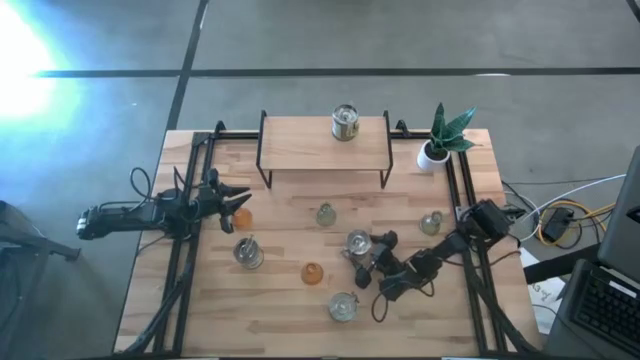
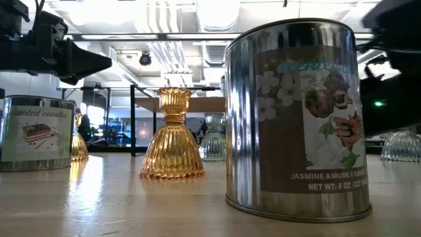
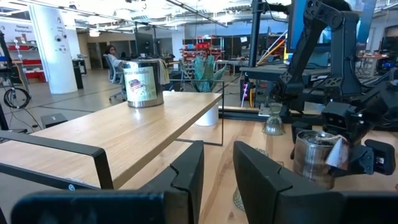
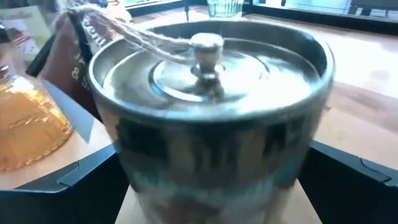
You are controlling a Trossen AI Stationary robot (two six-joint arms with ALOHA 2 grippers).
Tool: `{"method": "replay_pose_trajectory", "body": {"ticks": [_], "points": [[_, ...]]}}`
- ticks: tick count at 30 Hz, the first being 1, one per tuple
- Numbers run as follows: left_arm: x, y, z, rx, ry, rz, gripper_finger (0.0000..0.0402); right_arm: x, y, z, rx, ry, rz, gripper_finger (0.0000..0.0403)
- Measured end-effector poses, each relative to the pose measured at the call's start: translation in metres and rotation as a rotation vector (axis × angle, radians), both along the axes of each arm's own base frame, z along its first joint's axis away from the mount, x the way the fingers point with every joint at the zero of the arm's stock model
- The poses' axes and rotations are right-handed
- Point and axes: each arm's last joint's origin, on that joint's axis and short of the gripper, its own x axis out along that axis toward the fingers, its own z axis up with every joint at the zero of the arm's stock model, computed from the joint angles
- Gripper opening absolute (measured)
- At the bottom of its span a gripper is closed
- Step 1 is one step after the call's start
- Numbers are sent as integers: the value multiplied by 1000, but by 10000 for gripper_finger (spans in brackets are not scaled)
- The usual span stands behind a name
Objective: Pick & Place candle stick holders
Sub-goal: Put the top brown scented candle on the shelf
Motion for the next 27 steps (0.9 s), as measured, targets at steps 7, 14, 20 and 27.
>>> {"method": "replay_pose_trajectory", "body": {"ticks": [7, 14, 20, 27], "points": [[0, 0, 0, 0, 0, 0, 92, 16, -16, 2, 86, 27, 30, 400], [0, 0, 0, 0, 0, 0, 92, 18, -21, 1, 95, 35, 28, 372], [0, 0, 0, 0, 0, 0, 92, 17, -21, 5, 114, 31, 47, 349], [0, 0, 0, 0, 0, 0, 92, 14, -24, 33, 94, 0, 71, 349]]}}
